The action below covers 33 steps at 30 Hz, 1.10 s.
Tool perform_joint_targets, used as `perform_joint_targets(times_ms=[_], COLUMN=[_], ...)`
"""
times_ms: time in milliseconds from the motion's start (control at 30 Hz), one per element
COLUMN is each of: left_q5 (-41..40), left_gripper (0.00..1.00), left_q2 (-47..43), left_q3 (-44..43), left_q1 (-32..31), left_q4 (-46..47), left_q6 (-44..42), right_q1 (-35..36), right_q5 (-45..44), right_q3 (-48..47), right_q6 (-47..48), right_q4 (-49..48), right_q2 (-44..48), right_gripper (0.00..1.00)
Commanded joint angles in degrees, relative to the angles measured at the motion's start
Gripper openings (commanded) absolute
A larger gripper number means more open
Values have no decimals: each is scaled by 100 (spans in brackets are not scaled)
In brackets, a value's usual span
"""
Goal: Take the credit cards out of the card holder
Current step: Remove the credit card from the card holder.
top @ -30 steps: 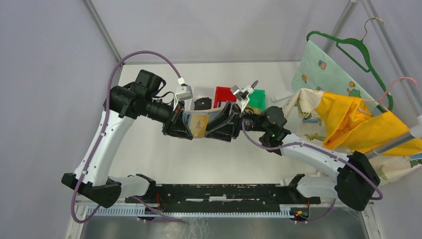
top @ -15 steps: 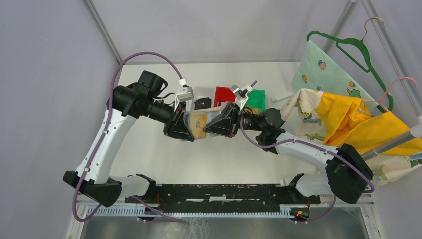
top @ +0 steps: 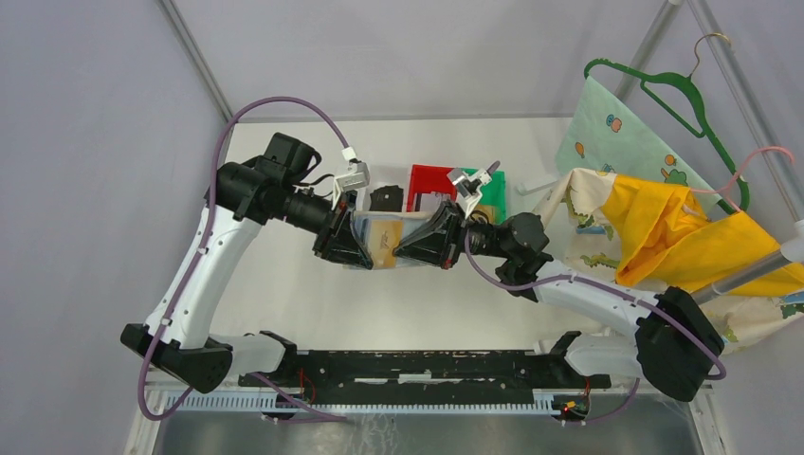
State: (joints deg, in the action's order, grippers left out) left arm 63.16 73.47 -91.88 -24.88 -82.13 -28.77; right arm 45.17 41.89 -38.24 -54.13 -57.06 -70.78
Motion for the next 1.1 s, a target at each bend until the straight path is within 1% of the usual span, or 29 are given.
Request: perform_joint_targets(times_ms=[0,133,267,367,467,500,567,633,833,867,933,1033,1067], left_q5=[445,448,357,322,370,398,451,488,505,505,501,459,428], left_gripper=[37,35,32,24,14,13,11,11,11,10,9,7,6], left_q2=[-81,-23,-31,-43,-22,-13,13,34,24,21,26,26,10], left_q3=[-238,-277,-287,-294,-287,-294,-323,-373,-424,-407,-402,-394,-374], left_q1=[-26,-30,-30,-26,-32,-26,-25,-24,-28,-31,-29,-25,-32], left_q4=[36,-169,-181,-182,-143,-138,-137,-137,-102,-68,-22,55,101], left_q6=[-71,-278,-286,-328,-310,-301,-283,-249,-176,-146,-93,-4,61], right_q1=[-74,-100,-129,-157,-157,-157,-162,-157,-149,-145,-124,-92,-81], right_q5=[-67,-31,-6,-54,-186,-226,-302,-329,-412,-380,-291,-302,-325], right_q3=[108,130,163,286,521,605,743,815,844,774,645,581,572], right_q6=[155,148,120,20,-344,-491,-722,-807,-748,-768,-817,-903,-944], right_q4=[-183,-183,-191,-367,-1049,-1326,-1738,-1911,-1873,-1878,-1889,-2001,-2053], right_q2=[252,308,399,470,477,456,418,399,422,380,279,187,157], right_gripper=[0,0,0,0,0,0,0,0,0,2,19,36,40])
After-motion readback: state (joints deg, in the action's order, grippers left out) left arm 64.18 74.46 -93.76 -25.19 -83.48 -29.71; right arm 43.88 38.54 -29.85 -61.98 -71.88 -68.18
